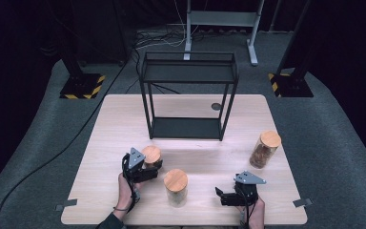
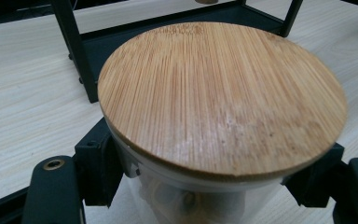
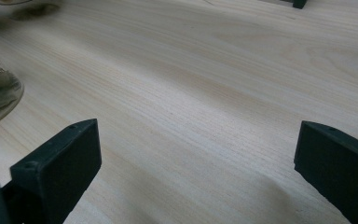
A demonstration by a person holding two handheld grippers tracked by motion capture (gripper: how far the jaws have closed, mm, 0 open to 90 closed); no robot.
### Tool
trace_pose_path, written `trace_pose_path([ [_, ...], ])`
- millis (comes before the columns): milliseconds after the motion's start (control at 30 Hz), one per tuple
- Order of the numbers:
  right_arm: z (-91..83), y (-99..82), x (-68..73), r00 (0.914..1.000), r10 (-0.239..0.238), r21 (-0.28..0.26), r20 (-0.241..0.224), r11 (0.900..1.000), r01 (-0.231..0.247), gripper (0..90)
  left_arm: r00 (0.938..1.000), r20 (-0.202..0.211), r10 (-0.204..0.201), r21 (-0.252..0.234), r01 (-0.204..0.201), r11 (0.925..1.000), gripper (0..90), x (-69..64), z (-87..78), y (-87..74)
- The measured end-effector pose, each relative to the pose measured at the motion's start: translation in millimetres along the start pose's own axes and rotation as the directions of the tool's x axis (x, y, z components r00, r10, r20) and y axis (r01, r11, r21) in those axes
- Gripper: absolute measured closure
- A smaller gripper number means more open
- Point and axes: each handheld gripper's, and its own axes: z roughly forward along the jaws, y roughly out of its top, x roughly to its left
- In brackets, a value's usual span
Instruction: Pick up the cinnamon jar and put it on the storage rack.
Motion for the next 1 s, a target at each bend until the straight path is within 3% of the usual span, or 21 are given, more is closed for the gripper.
trace_pose_path([
  [1000,0.6,0.2,0.8,1.0000,-0.004,0.007,0.006,1.0000,0.004,0.0,0.9993,0.037,0.010,0.004,-0.010,0.9999,25.4,-2.3,18.0,10.4],
])
